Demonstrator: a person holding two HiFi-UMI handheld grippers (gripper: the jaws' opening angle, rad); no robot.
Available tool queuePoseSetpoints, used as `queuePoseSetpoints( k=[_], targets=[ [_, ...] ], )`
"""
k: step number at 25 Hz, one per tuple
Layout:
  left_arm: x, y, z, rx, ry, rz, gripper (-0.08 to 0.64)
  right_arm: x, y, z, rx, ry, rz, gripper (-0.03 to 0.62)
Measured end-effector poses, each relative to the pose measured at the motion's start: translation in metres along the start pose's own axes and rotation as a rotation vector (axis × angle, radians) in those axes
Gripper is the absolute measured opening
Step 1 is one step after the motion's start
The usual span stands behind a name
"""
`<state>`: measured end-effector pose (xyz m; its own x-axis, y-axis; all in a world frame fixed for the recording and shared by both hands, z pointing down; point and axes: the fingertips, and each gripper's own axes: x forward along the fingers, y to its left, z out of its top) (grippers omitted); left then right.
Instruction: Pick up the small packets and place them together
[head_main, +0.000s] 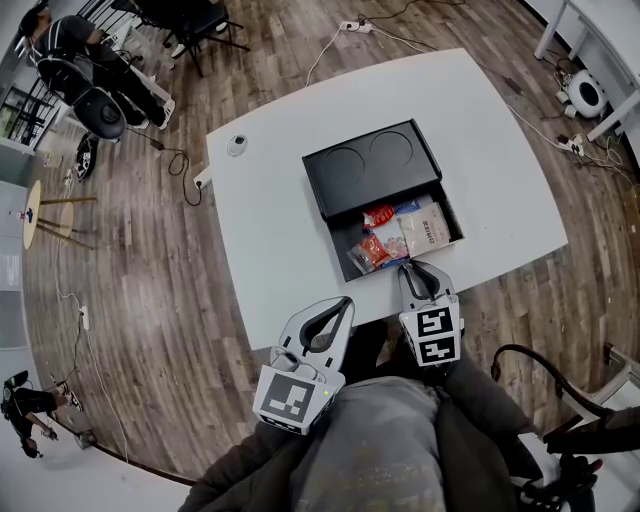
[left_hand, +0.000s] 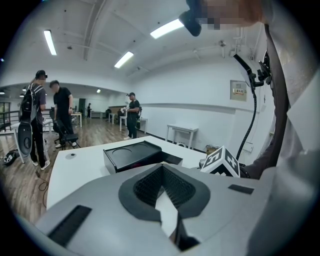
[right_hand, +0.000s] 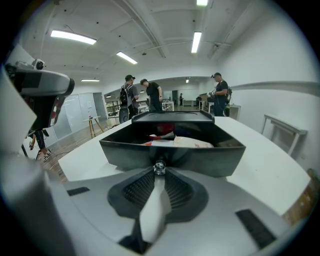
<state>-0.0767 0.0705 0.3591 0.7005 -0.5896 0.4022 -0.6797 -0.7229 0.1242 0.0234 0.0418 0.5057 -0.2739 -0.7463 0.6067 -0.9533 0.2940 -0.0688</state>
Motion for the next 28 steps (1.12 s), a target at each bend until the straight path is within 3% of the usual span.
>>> queuePoseSetpoints(
  k=[19, 24, 28],
  targets=[
    [-0.006, 0.002, -0.002, -0.01, -0.023, 0.029, 0.003, 0.007, 0.002, -0.008, -0.011, 0.068, 0.021, 0.069],
    [-0.001, -0.002, 0.002, 0.0, -0.028, 0.021, 0.003, 0.008, 0.006, -0.011, -0.012, 0.092, 0.083, 0.074],
    [0.005, -0.005, 0.012, 0.02, -0.048, 0.0, 0.003, -0.003, -0.001, -0.011, 0.012, 0.095, 0.086, 0.087]
  ],
)
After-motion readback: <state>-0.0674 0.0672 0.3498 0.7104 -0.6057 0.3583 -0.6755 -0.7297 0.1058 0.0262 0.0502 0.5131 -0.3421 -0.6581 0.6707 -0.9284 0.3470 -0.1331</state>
